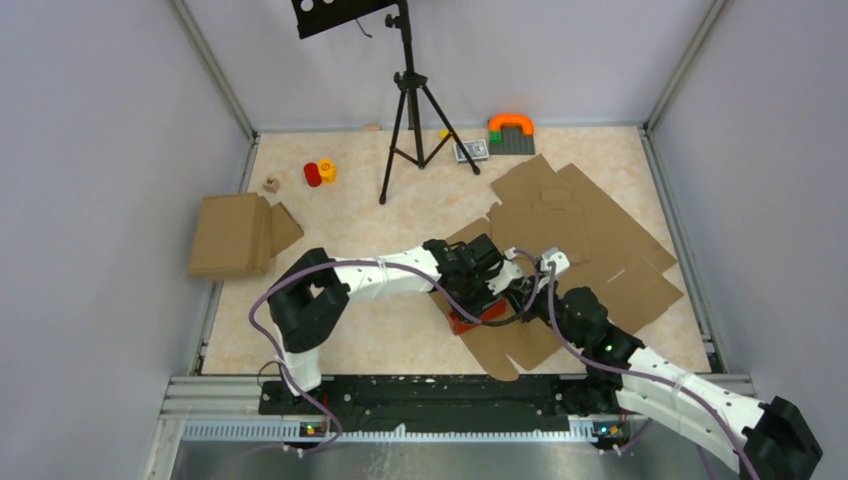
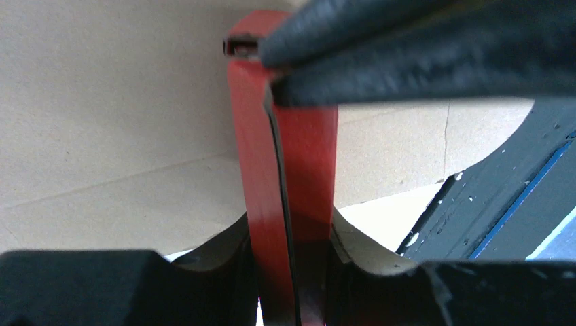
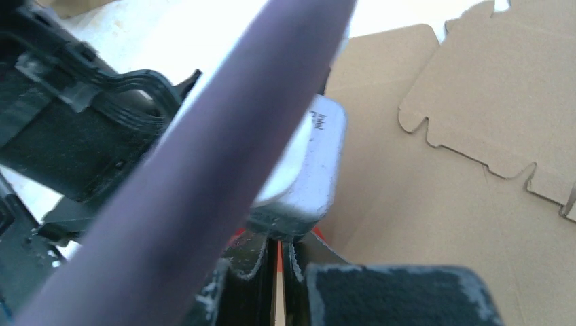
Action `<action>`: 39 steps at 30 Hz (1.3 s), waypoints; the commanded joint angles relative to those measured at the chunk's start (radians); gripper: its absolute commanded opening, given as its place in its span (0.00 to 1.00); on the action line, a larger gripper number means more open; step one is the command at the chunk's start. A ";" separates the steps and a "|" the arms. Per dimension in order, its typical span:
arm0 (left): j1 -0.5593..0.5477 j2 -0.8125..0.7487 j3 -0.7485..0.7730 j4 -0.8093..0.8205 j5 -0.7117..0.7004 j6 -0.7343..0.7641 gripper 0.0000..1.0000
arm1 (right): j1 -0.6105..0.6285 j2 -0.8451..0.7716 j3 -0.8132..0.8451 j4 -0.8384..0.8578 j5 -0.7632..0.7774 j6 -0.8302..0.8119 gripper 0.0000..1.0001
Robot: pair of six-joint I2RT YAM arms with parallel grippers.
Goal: Fold the paper box
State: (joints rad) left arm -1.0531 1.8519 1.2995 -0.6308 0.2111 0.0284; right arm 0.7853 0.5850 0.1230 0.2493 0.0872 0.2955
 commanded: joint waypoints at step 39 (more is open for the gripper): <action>0.033 -0.077 -0.061 0.037 0.069 0.034 0.23 | 0.013 -0.075 0.107 -0.076 0.031 -0.052 0.00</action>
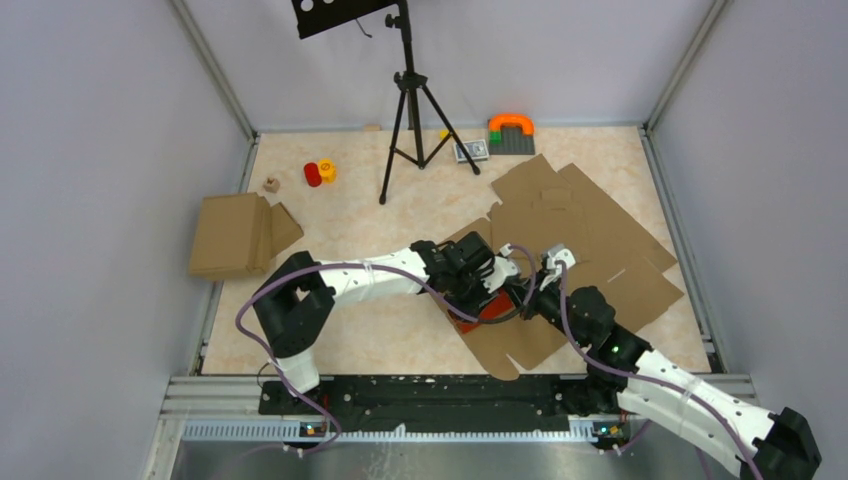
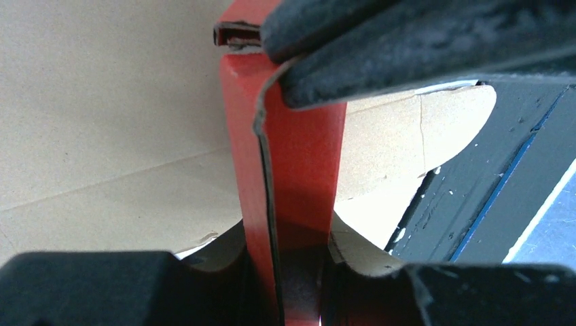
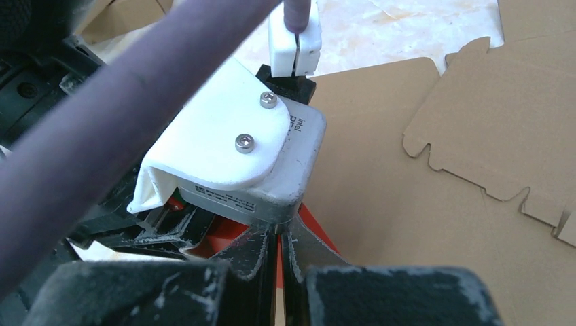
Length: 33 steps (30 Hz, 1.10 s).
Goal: Fold the paper box
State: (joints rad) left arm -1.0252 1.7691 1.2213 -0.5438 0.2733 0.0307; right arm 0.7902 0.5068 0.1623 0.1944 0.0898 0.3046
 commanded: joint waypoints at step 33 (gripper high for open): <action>0.050 0.054 0.058 -0.049 0.090 -0.027 0.24 | 0.008 0.010 -0.077 0.065 -0.085 -0.051 0.00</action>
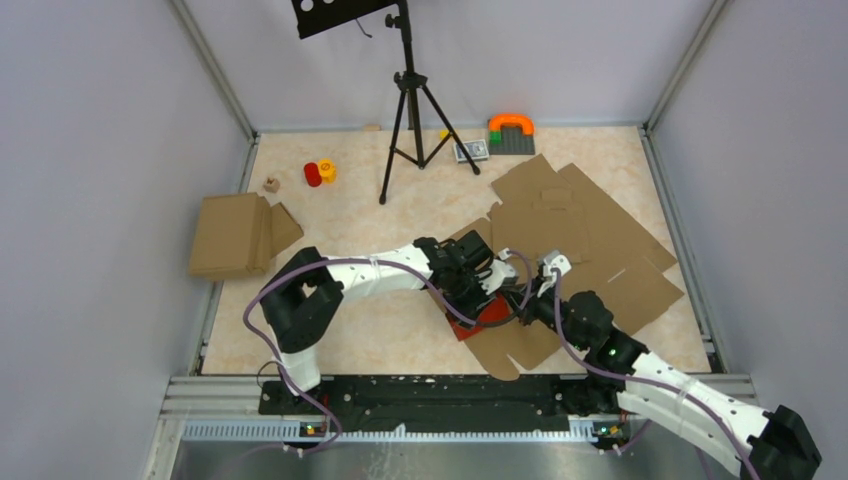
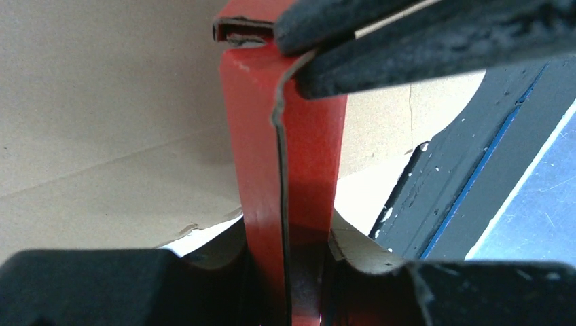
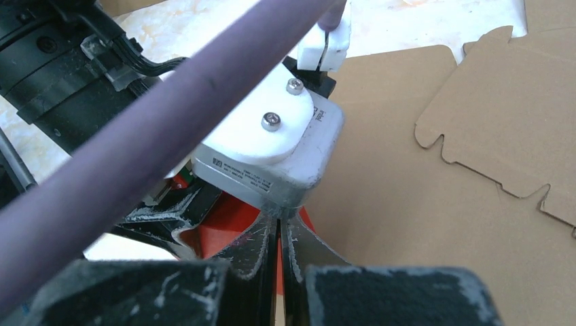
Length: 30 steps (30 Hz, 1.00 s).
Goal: Fold the paper box
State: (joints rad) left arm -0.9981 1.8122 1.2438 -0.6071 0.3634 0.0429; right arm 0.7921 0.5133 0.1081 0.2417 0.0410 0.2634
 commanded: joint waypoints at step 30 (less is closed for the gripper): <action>0.031 -0.010 0.029 -0.010 0.051 -0.027 0.21 | 0.011 -0.251 0.005 -0.281 0.415 0.660 0.57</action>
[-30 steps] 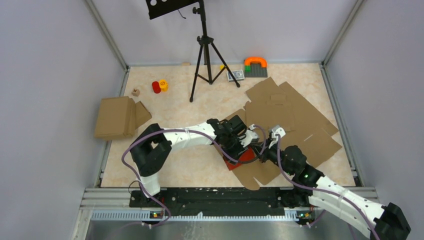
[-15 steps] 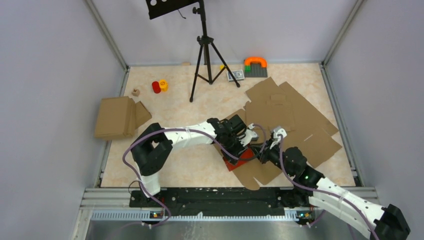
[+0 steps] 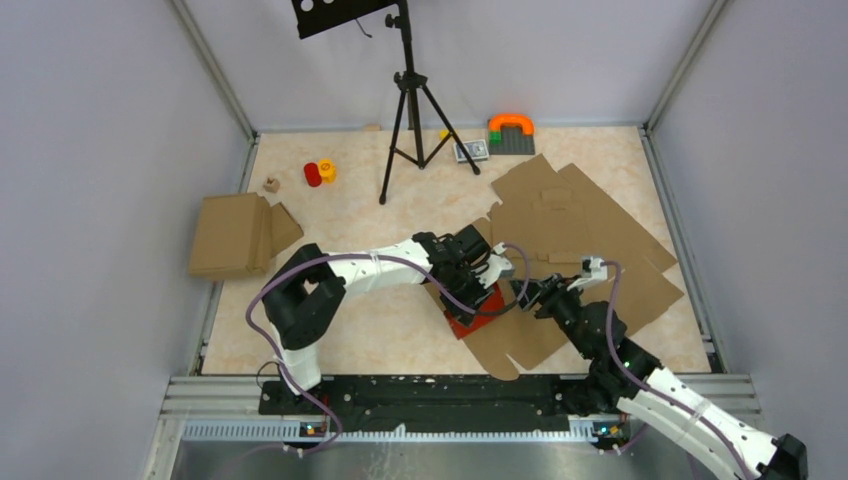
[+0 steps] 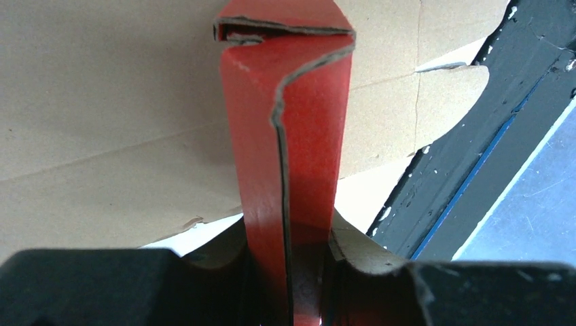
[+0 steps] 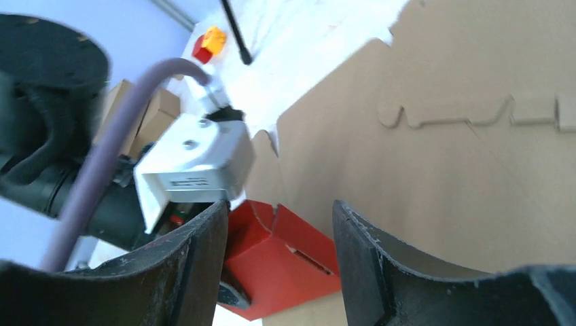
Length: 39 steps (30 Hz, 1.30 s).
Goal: Fold the paper box
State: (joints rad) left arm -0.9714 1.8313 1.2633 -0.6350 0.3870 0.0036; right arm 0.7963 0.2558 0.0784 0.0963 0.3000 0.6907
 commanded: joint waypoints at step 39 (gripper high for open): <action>0.006 -0.078 -0.021 0.068 0.059 0.005 0.21 | -0.040 0.409 0.078 0.220 0.006 0.449 0.63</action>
State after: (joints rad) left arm -0.9554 1.7973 1.2469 -0.5823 0.4240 -0.0032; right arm 0.7670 0.6533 0.0921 0.3805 0.2329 1.1133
